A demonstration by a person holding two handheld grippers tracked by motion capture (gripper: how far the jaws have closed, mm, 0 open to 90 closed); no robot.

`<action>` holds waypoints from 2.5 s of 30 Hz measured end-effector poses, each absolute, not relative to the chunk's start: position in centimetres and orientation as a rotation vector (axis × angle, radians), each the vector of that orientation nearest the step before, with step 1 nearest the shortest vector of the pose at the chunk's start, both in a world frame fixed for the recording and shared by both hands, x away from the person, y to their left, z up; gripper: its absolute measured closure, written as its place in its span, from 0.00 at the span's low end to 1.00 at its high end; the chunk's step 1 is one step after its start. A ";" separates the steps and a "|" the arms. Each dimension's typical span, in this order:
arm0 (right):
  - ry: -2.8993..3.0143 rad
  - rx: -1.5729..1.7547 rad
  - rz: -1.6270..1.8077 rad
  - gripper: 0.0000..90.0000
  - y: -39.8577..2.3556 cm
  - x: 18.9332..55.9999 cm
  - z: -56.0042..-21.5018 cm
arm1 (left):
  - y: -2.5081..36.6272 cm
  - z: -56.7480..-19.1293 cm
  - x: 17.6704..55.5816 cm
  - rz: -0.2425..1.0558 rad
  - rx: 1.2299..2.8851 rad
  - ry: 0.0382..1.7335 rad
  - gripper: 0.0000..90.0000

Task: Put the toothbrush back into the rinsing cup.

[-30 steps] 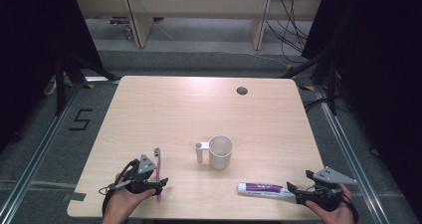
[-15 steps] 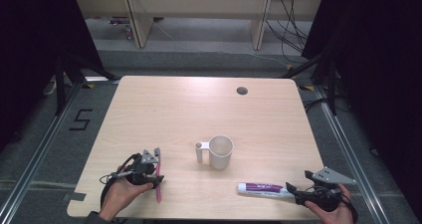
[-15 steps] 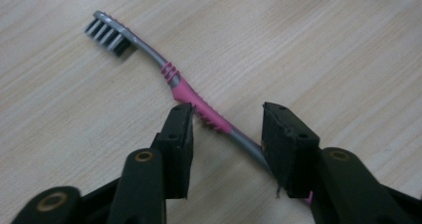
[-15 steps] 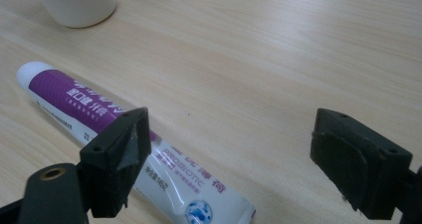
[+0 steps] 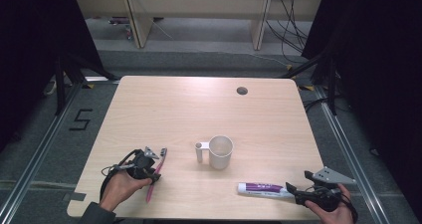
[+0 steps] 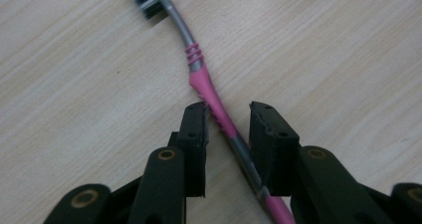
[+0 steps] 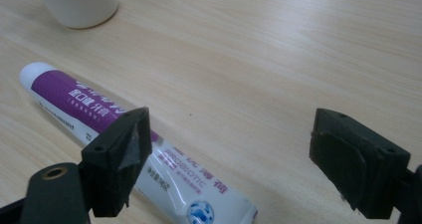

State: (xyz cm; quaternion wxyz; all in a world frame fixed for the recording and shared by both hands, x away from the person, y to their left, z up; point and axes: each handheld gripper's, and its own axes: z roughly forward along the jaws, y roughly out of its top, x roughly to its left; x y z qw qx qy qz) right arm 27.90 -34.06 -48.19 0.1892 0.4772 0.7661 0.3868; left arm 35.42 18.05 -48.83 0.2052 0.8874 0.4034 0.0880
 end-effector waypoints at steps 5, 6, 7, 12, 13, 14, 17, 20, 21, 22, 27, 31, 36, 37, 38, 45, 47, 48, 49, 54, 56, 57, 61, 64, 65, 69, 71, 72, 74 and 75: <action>2.159 1.288 1.072 0.20 -34.2 28.0 -48.2 | 17.9 -48.5 36.3 0.208 2.541 1.124 0.82; 2.159 1.288 1.072 0.20 -34.2 28.0 -48.2 | 17.9 -48.5 36.3 0.208 2.541 1.124 0.83; 2.160 1.287 1.072 0.20 -34.2 28.0 -48.2 | 17.9 -48.6 36.5 0.202 2.554 1.118 0.84; 2.160 1.288 1.072 0.20 -34.2 28.0 -48.1 | 18.0 -48.4 37.1 0.169 2.599 1.113 0.88; 2.162 1.289 1.076 0.20 -34.2 28.0 -48.2 | 17.9 -48.4 37.3 0.165 2.626 1.104 0.90; 2.162 1.289 1.076 0.20 -34.2 28.0 -48.2 | 17.9 -48.4 37.3 0.165 2.626 1.104 0.90; 2.167 1.289 1.077 0.21 -34.1 28.0 -48.2 | 17.6 -48.3 37.5 0.146 2.663 1.114 0.90; 2.169 1.291 1.079 0.21 -34.1 28.1 -48.2 | 17.2 -48.2 37.8 0.144 2.709 1.107 0.90; 2.169 1.290 1.080 0.21 -34.1 28.1 -48.2 | 17.2 -48.2 37.8 0.144 2.709 1.107 0.91; 2.169 1.290 1.080 0.21 -34.1 28.1 -48.2 | 17.1 -48.2 37.9 0.148 2.726 1.098 0.91; 2.172 1.336 1.087 0.21 -33.9 27.9 -48.2 | 16.4 -48.1 38.3 0.146 2.789 1.078 0.91; 2.179 1.303 1.086 0.21 -34.0 28.1 -48.3 | 16.2 -48.1 38.4 0.149 2.809 1.071 0.91; 2.178 1.321 1.089 0.21 -34.0 28.0 -48.3 | 15.9 -48.0 38.4 0.149 2.845 1.036 0.92; 2.176 1.329 1.095 0.21 -33.9 28.0 -48.3 | 16.0 -48.0 38.4 0.147 2.846 1.028 0.92; 2.176 1.329 1.095 0.21 -33.9 28.0 -48.3 | 16.0 -47.9 38.4 0.152 2.852 1.017 0.92; 2.171 1.335 1.097 0.22 -33.9 28.0 -48.3 | 17.1 -46.2 38.2 0.201 2.740 0.992 0.92; 2.170 1.291 1.084 0.22 -34.1 28.2 -48.3 | 17.3 -45.8 38.1 0.218 2.728 0.983 0.92; 2.167 1.333 1.097 0.22 -33.9 28.0 -48.3 | 17.4 -45.6 38.0 0.232 2.702 0.979 0.92; 2.171 1.338 1.093 0.22 -34.0 28.0 -48.3 | 17.7 -44.9 37.9 0.251 2.659 0.963 0.92; 2.173 1.296 1.082 0.22 -34.2 28.2 -48.2 | 17.9 -43.6 37.4 0.307 2.549 0.947 0.92; 2.173 1.298 1.077 0.22 -34.2 28.2 -48.2 | 18.0 -43.0 37.2 0.330 2.491 0.930 0.92; 2.173 1.298 1.077 0.22 -34.2 28.2 -48.2 | 18.0 -42.8 37.2 0.329 2.464 0.927 0.92; 2.171 1.297 1.084 0.22 -34.3 28.2 -48.2 | 18.0 -41.7 37.1 0.366 2.361 0.906 0.92; 2.172 1.295 1.083 0.22 -34.3 28.2 -48.3 | 17.7 -41.5 37.1 0.375 2.307 0.913 0.92; 2.170 1.297 1.084 0.22 -34.3 28.2 -48.2 | 17.5 -41.3 37.2 0.398 2.265 0.910 0.92; 2.169 1.295 1.086 0.22 -34.3 28.2 -48.2 | 17.4 -40.9 37.3 0.436 2.191 0.883 0.92; 2.164 1.297 1.085 0.22 -34.3 28.2 -48.3 | 17.0 -40.9 37.2 0.468 2.090 0.867 0.92; 2.164 1.297 1.085 0.22 -34.3 28.2 -48.3 | 16.9 -40.9 37.1 0.463 2.064 0.862 0.92; 2.164 1.298 1.083 0.22 -34.4 28.2 -48.3 | 16.7 -40.8 37.0 0.467 1.961 0.874 0.92; 2.164 1.298 1.083 0.22 -34.4 28.2 -48.3 | 16.6 -40.8 37.0 0.462 1.924 0.865 0.92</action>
